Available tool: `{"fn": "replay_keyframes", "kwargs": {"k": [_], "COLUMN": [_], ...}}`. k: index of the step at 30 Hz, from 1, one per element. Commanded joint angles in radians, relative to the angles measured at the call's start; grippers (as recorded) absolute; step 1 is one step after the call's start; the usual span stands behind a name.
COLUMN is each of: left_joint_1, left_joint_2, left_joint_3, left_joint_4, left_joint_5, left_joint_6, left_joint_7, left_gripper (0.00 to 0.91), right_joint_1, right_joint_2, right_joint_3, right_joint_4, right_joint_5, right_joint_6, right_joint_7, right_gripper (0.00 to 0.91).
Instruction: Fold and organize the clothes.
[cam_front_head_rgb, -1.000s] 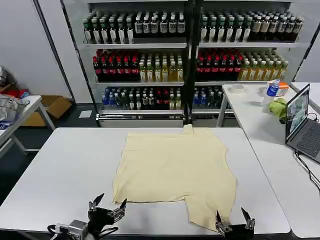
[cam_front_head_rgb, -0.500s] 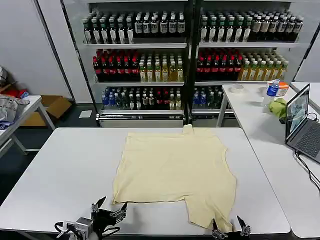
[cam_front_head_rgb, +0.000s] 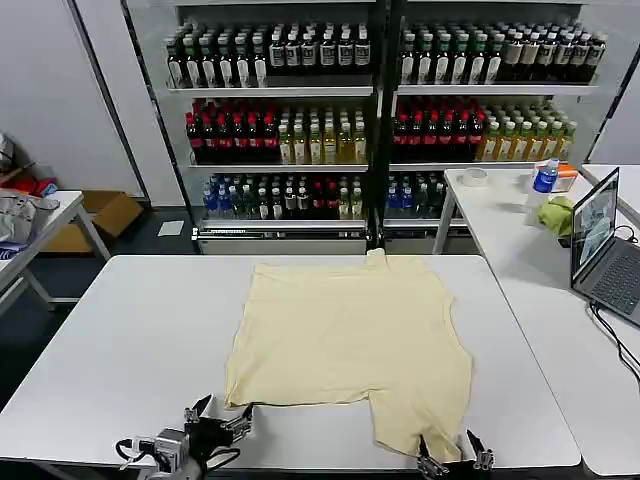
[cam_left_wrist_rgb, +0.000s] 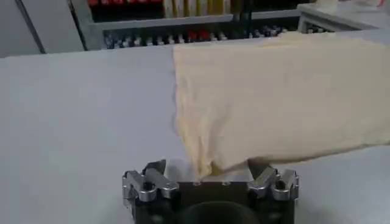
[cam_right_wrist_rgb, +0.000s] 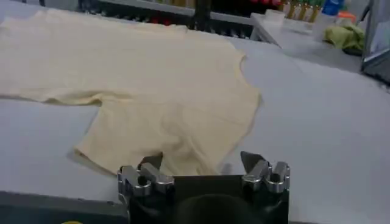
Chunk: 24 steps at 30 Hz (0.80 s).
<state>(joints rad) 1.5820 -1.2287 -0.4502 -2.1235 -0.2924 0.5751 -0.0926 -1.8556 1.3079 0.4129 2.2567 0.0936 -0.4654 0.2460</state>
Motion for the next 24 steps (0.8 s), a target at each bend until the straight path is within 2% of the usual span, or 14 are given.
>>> {"fn": "replay_keyframes", "kwargs": {"k": [1,17,24], "left_joint_1": [-0.012,-0.006,0.026], "left_joint_2": [0.001,0.005,0.007], "left_joint_3": [0.002,0.003,-0.008], "left_joint_4": [0.021,0.007,-0.063], "left_joint_5": [-0.016,-0.034,-0.042], "left_joint_6": [0.002,0.001,0.0], "left_joint_7": [-0.002,-0.002,-0.001], "left_gripper": [0.0,0.01,0.0], "right_joint_1": [0.0,-0.009,-0.042], "right_joint_2": [0.0,-0.009,-0.015], "right_joint_3": [-0.001,0.003,0.012], "right_joint_4": [-0.003,0.015,0.074], "right_joint_5": [0.001,0.003,0.002], "right_joint_6": [-0.005,-0.005,-0.001], "right_joint_7": [0.0,0.003,0.004], "right_gripper": [0.151,0.0,0.0]}}
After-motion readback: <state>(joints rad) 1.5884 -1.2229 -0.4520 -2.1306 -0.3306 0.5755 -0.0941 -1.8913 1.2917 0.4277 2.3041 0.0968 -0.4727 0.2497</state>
